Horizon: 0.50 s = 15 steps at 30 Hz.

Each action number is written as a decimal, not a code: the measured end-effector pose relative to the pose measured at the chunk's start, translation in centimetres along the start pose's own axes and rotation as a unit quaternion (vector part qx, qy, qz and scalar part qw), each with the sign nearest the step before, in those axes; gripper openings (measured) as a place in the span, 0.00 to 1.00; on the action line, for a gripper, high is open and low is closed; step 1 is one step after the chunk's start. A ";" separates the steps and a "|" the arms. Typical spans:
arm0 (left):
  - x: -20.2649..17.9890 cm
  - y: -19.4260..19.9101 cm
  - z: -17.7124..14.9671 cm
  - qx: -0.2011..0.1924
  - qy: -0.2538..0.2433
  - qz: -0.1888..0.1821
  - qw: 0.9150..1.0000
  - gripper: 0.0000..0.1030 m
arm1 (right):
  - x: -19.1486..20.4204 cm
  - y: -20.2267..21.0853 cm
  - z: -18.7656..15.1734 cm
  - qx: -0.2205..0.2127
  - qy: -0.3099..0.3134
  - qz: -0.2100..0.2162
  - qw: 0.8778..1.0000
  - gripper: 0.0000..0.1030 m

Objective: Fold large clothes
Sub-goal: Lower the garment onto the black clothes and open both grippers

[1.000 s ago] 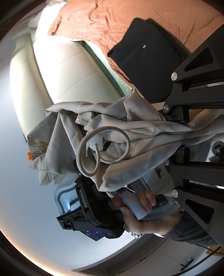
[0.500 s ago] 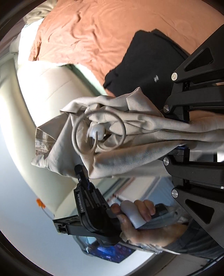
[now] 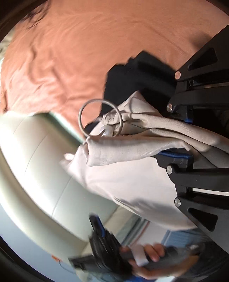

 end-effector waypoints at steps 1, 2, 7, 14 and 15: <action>0.4 0.3 -1.1 0.002 0.001 -0.005 1.000 0.11 | -0.2 0.1 -0.2 0.003 -0.006 0.004 1.000 0.28; 0.7 1.0 -2.4 0.004 0.001 -0.012 1.000 0.11 | -0.3 0.2 -0.3 0.007 -0.011 0.009 1.000 0.29; 2.6 3.4 -7.4 0.015 0.013 -0.017 1.000 0.15 | -0.9 2.8 -0.3 -0.003 0.007 -0.047 0.999 0.46; 3.4 7.7 -11.3 -0.004 0.036 -0.033 0.999 0.74 | -2.3 7.5 0.0 -0.018 0.015 -0.107 0.994 0.53; 3.2 8.1 -11.5 -0.005 0.042 -0.040 0.998 0.74 | -2.2 8.0 0.0 -0.017 0.015 -0.109 0.994 0.54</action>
Point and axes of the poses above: each gripper's, at about its wrist camera, not at the fingertips, and y roughly against the way its jaws point, x to its left, z to its top, the point moved 10 cm from there along -y, roughly the way its jaws point
